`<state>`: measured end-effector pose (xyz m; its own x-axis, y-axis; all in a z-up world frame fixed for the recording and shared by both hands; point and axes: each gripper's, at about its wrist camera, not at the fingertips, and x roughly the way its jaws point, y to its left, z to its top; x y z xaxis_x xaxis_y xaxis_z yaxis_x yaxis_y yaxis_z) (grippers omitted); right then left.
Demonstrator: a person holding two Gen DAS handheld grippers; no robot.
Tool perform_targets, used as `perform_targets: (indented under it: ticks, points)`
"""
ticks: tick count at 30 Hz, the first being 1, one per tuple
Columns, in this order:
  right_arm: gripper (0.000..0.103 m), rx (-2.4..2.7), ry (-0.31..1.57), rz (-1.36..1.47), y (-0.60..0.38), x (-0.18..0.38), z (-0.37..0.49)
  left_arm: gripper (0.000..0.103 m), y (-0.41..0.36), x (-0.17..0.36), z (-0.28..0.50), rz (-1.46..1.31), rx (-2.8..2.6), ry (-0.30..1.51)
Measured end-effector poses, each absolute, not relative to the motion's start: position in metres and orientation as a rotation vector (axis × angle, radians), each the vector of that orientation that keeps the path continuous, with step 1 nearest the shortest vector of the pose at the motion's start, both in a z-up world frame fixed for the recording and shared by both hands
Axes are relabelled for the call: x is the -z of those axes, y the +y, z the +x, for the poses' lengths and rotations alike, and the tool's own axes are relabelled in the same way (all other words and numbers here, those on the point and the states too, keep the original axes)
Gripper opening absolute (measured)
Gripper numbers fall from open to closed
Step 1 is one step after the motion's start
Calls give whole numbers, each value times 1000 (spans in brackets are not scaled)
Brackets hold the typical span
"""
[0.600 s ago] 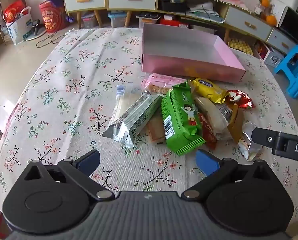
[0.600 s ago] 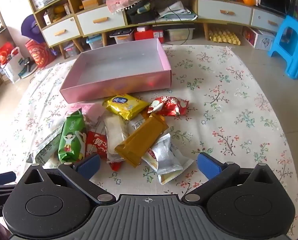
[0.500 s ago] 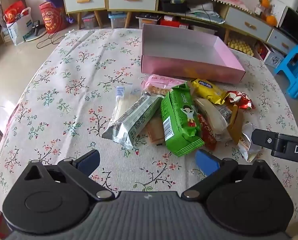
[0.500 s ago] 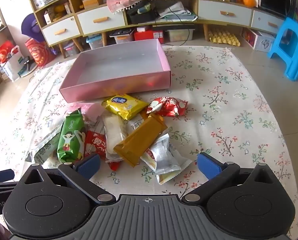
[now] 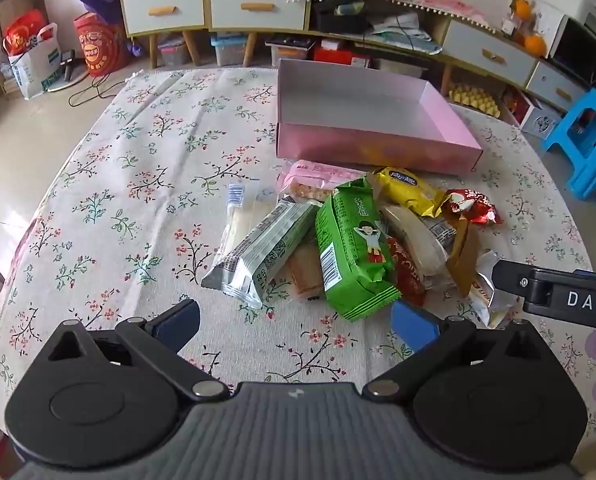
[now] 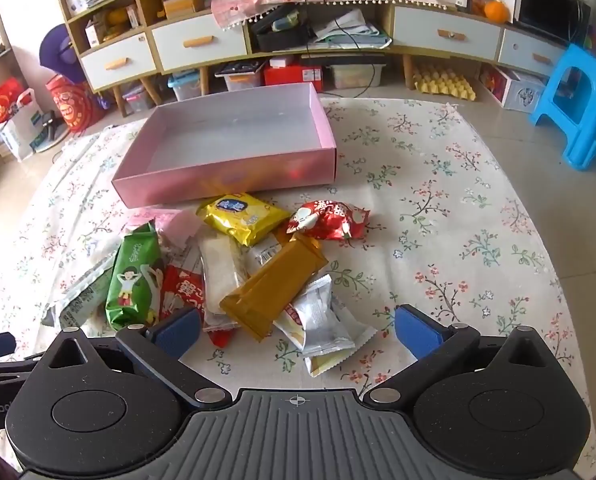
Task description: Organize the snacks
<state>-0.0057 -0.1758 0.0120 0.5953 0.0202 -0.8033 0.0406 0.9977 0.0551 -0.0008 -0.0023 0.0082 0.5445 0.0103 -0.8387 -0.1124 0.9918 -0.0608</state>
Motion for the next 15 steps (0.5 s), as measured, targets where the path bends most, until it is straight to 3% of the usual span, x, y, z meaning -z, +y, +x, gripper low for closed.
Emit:
perform_targets:
  ticks: [15]
  points:
    - [103, 3, 917, 59, -177, -15, -6, 102, 4, -11, 6, -130, -83, 980]
